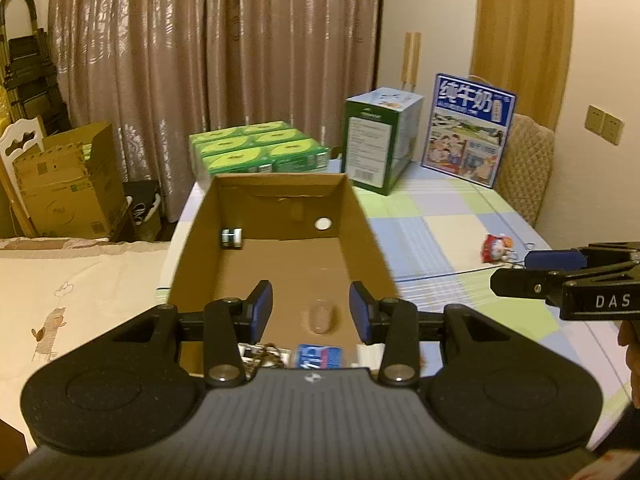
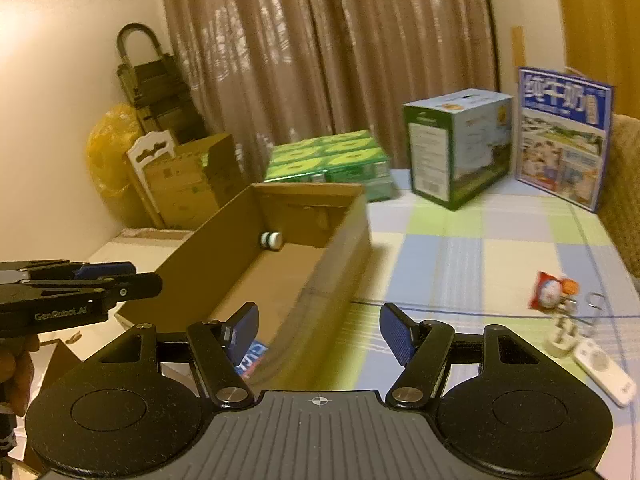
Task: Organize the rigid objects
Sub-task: 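Withdraw both grippers from the box back over the table, then grasp the white Midea remote with the right gripper, then grasp the white plug with the left gripper while the right gripper holds the remote, then carry the plug and remote with both grippers toward the cardboard box, then lower the plug and remote into the cardboard box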
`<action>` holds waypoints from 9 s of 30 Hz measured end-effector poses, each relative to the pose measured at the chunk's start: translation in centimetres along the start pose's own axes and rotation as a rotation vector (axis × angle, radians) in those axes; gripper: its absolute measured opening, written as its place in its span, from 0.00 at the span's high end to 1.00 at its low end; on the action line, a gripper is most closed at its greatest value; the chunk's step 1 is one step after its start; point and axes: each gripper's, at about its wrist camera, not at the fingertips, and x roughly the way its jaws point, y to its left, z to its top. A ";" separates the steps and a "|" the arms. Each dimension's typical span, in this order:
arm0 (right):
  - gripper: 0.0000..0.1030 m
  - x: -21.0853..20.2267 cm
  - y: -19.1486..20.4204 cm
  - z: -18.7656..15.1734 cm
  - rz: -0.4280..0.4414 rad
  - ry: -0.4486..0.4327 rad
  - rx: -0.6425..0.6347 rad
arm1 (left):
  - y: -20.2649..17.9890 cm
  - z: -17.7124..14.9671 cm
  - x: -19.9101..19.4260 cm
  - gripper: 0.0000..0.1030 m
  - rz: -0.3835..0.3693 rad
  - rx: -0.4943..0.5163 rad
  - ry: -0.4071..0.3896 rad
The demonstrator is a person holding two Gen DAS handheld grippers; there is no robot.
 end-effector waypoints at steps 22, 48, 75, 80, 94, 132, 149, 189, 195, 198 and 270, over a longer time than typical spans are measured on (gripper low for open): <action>0.37 -11.5 -9.5 -3.4 -0.174 -0.046 0.096 | -12.2 -0.5 -1.7 0.52 -0.162 0.051 0.000; 0.37 -9.5 -23.9 -9.0 -0.326 0.101 0.162 | -23.6 -4.8 10.6 0.43 -0.325 0.172 0.119; 0.57 6.4 -30.3 -8.5 -0.226 0.236 -0.140 | -24.3 -5.2 23.3 0.44 -0.352 0.154 0.187; 0.64 6.6 -29.5 -8.3 -0.233 0.254 -0.063 | -24.2 -5.4 23.5 0.44 -0.351 0.148 0.192; 0.64 6.9 -28.8 -7.6 -0.168 0.229 -0.039 | -23.8 -5.0 24.6 0.44 -0.333 0.172 0.176; 0.64 3.8 -23.6 -9.9 -0.181 0.300 0.081 | -21.2 -11.2 17.9 0.64 -0.163 0.120 0.196; 0.53 5.4 -20.7 -11.2 -0.197 0.274 -0.060 | -20.7 -11.3 19.2 0.55 -0.121 0.112 0.113; 0.64 -0.4 -16.5 -8.4 -0.222 0.062 0.026 | -21.1 -9.0 10.4 0.58 -0.145 0.065 -0.001; 0.64 -3.4 -13.8 -6.9 -0.187 0.022 0.039 | -19.4 -6.4 6.8 0.58 -0.141 0.075 -0.062; 0.64 -4.3 -12.2 -5.6 -0.154 0.000 0.031 | -18.1 -4.9 5.1 0.58 -0.134 0.081 -0.087; 0.64 14.9 6.7 0.6 0.133 0.157 -0.156 | 7.5 -2.5 10.8 0.58 0.013 0.051 0.189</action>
